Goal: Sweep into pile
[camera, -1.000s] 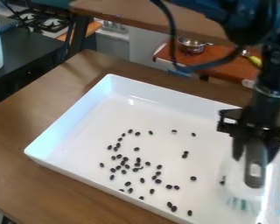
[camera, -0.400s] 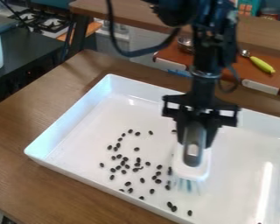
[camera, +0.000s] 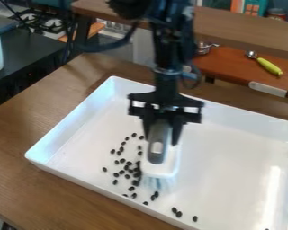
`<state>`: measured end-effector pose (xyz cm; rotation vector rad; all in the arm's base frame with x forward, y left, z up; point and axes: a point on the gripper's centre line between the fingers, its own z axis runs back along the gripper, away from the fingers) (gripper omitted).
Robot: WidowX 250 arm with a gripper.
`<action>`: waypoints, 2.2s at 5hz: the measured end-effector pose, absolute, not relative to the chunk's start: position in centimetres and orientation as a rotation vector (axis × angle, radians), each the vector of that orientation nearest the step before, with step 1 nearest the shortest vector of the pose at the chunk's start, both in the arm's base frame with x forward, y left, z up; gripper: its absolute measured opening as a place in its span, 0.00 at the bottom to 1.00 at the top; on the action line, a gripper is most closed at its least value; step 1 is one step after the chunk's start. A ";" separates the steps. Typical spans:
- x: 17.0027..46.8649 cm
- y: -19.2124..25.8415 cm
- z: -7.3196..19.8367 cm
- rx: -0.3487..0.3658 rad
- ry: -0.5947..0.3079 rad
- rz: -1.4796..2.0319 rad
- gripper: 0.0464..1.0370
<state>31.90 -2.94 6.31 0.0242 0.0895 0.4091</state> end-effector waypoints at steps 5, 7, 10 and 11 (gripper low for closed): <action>29.6 2.9 10.6 -0.082 0.023 0.465 0.46; 32.5 -5.7 14.3 -0.237 -0.118 0.398 0.46; 32.2 -17.0 10.4 -0.227 -0.124 0.234 0.46; 31.6 -18.7 9.5 -0.206 -0.117 0.204 0.46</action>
